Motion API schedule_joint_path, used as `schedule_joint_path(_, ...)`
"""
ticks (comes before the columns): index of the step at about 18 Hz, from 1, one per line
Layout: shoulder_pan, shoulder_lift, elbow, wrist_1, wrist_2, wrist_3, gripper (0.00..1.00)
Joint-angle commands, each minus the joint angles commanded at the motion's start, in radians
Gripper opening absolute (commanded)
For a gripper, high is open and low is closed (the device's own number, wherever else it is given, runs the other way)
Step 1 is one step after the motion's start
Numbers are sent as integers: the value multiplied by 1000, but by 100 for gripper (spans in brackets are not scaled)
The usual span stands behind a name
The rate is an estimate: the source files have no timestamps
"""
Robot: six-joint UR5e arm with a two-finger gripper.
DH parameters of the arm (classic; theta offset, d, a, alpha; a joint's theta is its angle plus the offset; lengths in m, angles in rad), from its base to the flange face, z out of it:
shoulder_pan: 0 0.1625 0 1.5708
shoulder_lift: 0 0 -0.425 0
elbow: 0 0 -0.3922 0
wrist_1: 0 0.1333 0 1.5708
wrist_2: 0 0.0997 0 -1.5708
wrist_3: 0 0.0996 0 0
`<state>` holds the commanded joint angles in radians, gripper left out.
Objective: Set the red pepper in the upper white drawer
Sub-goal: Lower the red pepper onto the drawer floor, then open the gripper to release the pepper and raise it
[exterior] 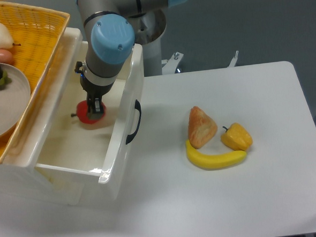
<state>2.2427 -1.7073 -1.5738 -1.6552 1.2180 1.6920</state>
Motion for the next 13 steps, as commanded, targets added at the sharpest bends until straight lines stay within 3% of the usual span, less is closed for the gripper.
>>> schedule_joint_path(5,0,5,5,6,-2,0,88)
schedule_joint_path(6,6,6,5,11,-3,2,100)
schedule_joint_path(13,51,35,18,14,-14,-17,100)
